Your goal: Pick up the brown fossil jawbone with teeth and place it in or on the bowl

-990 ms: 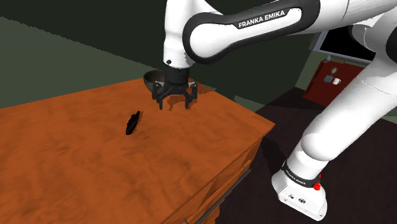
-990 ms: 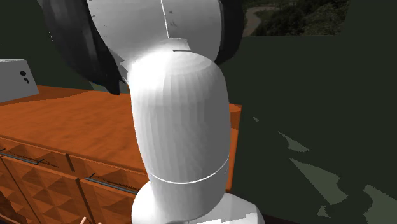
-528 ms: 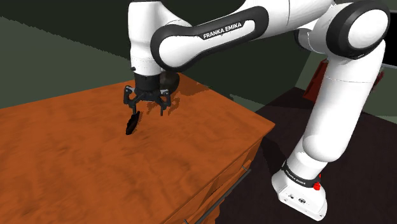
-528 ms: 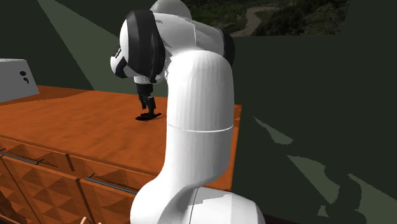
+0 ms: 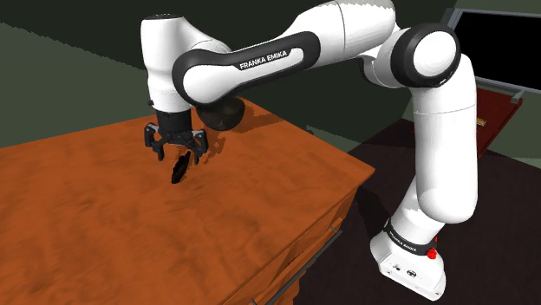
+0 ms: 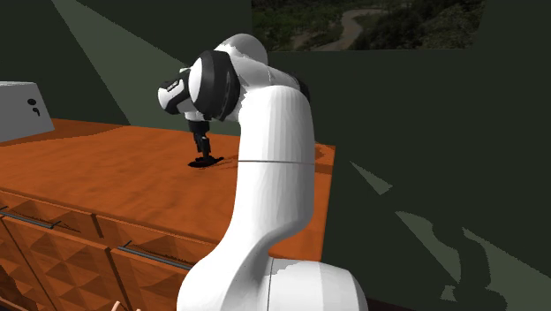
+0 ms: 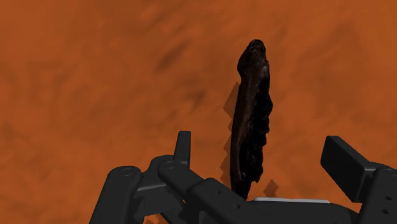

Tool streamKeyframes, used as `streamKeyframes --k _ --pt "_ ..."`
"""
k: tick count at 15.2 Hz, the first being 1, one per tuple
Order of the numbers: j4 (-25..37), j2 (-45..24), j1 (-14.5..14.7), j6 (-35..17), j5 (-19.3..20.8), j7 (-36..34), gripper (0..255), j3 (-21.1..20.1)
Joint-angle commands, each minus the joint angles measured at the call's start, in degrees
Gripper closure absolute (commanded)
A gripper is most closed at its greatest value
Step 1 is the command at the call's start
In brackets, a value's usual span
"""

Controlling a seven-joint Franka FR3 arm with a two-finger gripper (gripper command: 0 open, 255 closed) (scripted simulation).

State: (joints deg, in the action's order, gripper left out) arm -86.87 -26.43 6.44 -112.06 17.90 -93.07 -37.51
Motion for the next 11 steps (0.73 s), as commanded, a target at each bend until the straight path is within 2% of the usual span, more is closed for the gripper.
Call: streamKeyframes --k 1,4,11 --pt "-0.72 -0.66 0.19 -1.29 0.47 -0.46 0 0.27" --pt "-2.06 -1.67 0.34 -3.45 1.21 -0.92 0 0.69" --pt "-2.06 -1.67 0.34 -3.45 1.21 -0.92 0 0.69"
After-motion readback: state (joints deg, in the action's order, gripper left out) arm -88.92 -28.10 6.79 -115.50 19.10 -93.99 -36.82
